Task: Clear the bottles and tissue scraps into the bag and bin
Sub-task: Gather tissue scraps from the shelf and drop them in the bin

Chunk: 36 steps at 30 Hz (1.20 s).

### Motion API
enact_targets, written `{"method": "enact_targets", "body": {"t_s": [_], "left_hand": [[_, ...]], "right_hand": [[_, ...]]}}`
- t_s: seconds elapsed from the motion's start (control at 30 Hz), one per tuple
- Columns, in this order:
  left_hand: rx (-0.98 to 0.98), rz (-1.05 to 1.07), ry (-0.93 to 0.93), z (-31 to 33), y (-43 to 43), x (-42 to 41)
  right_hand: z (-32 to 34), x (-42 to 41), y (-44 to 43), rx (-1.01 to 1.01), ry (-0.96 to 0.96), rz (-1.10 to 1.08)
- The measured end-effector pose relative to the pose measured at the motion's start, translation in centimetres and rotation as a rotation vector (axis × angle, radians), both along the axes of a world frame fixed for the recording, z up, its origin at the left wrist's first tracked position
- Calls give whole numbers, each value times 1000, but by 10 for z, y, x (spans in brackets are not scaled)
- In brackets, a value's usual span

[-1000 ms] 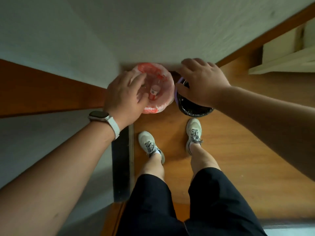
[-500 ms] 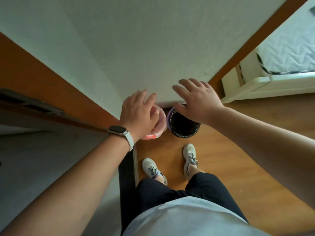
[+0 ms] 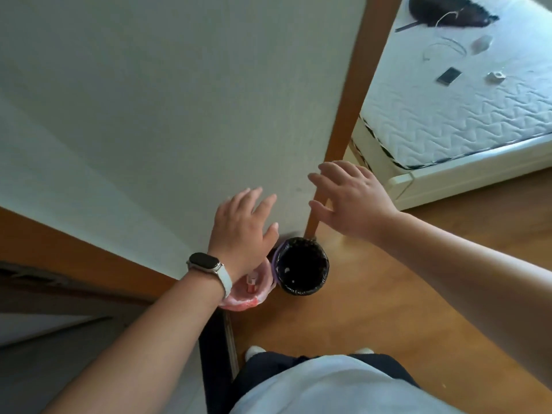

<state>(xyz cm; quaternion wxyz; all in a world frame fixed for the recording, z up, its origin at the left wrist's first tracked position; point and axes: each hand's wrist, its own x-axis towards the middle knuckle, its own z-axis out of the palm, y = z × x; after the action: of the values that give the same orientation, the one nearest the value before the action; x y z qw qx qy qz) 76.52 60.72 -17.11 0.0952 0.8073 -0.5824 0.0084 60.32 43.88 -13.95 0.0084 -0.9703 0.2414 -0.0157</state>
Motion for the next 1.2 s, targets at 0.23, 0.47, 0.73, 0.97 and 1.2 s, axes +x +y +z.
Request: {"method": "enact_targets", "body": {"t_s": [0.23, 0.47, 0.73, 0.97, 1.2], "left_hand": [[-70, -174, -79, 37, -102, -96], [-105, -327, -107, 43, -212, -211], [-48, -511, -97, 60, -300, -300], [-82, -722, -129, 61, -366, -347], [-104, -940, -83, 51, -460, -383]], "right_hand": [[26, -120, -81, -1, -79, -138], [31, -260, -153, -19, -95, -309], [33, -376, -189, -23, -149, -530], [28, -427, -204, -95, -204, -718], [27, -458, -237, -230, -142, -909]]}}
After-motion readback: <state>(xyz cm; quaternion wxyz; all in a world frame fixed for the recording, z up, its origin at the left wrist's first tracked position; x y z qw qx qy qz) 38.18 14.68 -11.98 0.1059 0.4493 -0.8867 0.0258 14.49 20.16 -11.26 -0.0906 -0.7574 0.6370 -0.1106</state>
